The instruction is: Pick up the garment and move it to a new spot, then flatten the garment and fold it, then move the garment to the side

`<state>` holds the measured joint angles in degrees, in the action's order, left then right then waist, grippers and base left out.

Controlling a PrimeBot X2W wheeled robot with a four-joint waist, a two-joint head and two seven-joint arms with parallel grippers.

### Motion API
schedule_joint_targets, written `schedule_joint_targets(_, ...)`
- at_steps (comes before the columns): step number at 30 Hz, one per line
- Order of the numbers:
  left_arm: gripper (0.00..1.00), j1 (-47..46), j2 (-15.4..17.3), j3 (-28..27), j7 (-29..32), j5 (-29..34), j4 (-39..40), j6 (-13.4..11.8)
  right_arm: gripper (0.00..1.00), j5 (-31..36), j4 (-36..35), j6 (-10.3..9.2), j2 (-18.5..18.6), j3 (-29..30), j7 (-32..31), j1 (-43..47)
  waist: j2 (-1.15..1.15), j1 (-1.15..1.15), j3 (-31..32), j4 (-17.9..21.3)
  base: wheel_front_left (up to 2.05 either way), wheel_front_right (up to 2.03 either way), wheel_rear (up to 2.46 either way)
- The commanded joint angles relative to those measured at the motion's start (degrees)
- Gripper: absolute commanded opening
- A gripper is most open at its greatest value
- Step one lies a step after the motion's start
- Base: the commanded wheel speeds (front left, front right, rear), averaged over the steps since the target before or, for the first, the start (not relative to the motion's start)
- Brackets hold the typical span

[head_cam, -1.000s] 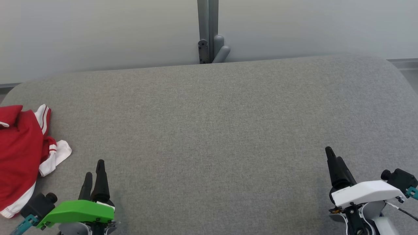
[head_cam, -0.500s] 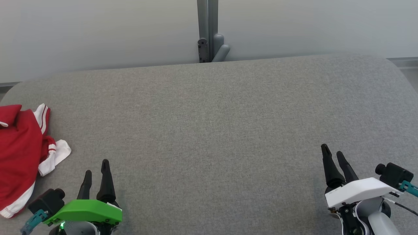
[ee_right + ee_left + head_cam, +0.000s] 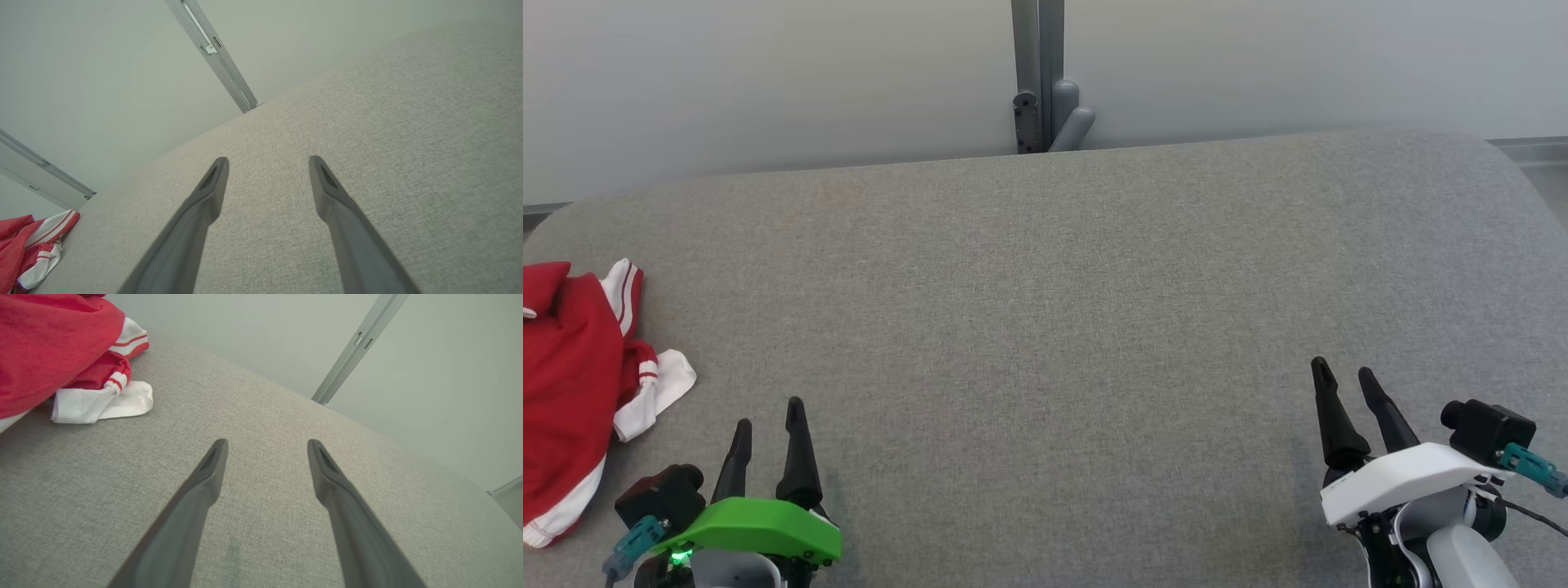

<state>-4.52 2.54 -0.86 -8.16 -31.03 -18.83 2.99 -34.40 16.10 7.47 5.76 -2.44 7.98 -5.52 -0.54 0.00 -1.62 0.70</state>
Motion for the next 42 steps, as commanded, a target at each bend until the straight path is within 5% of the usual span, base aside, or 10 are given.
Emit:
schedule_joint_targets(1,1.0,-1.4,0.4,0.1,-0.4,1.8,0.3,-0.4,1.0,1.5,-0.3,0.02,0.3,-0.1,0.5,-1.1,0.3,0.0,0.0,0.0,0.0,0.0,0.0)
schedule_joint_targets(42,1.0,-1.7,0.5,2.9,-5.6,22.1,-2.1,-2.4,1.0,23.9,1.4,0.03,0.5,-0.2,5.7,-1.1,0.47,0.0,-0.7,0.0,0.0,0.0,0.0)
